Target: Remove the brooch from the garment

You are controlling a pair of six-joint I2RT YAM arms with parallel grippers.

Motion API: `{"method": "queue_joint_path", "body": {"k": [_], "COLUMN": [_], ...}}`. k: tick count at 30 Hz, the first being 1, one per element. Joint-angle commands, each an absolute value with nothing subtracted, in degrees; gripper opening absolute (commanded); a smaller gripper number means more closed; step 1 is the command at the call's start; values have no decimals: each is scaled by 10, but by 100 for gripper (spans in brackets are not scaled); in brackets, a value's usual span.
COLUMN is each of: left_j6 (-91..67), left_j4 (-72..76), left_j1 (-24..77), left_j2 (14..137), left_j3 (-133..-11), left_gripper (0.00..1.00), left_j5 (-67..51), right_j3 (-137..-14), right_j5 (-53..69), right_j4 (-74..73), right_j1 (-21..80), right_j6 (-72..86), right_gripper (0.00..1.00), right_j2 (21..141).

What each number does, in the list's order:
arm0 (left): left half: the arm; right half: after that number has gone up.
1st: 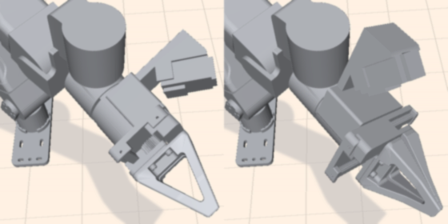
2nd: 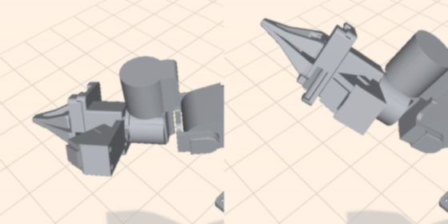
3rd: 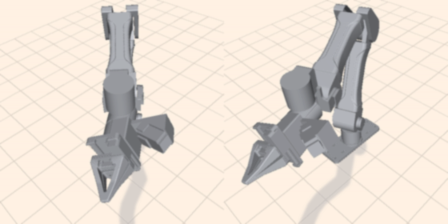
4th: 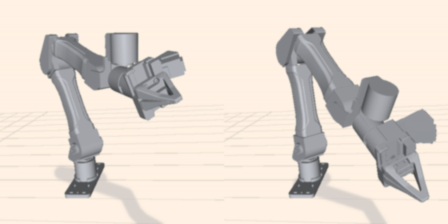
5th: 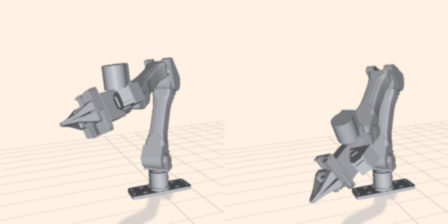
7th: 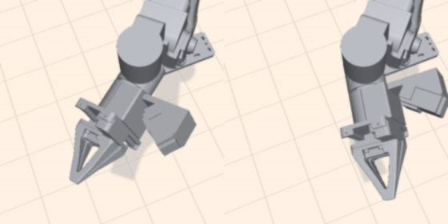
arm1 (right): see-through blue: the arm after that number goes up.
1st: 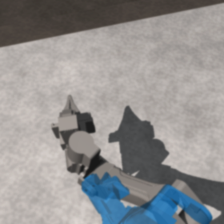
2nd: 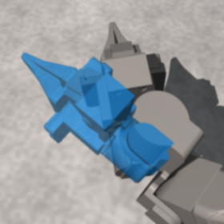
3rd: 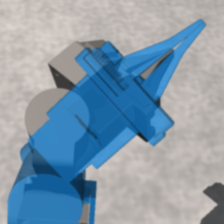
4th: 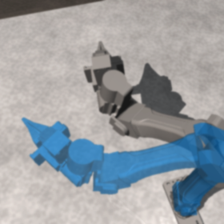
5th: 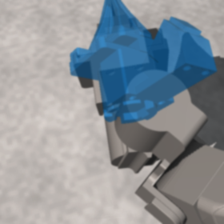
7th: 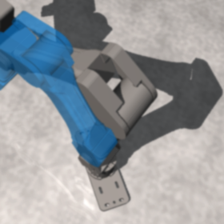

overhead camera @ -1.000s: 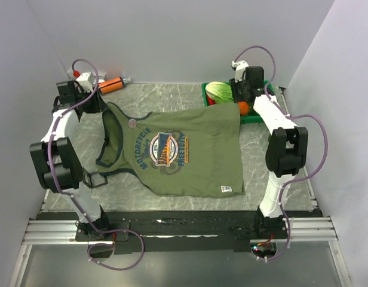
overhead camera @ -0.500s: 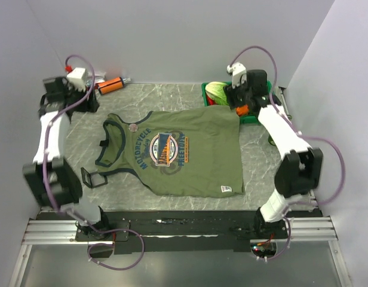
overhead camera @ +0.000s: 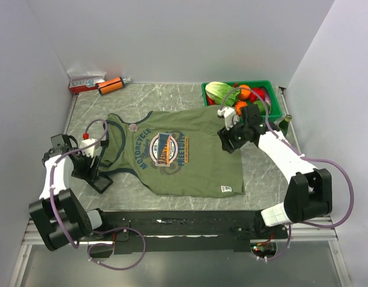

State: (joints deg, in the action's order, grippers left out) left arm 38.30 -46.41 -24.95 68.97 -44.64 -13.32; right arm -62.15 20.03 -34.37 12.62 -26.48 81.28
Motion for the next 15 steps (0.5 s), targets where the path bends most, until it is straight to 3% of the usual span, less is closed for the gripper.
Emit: {"method": "queue_joint_path", "body": {"k": [1,9,15], "left_j6": [360,310,275], "left_j4": [-417,-432,-539], "left_j1": [-252,-252,-253], "left_j2": [735,754,763], "left_j3": [-478,-515,-536], "left_gripper": [70,68,70], "left_j5": [-95,-95,-84], "right_j3": [-612,-614,-624], "right_j5": [221,221,227], "right_j4": [-337,-338,-349], "right_j1": [149,149,150], "right_j6": [-266,-265,-269], "right_gripper": [66,66,66], "right_j2": [773,779,781]}}
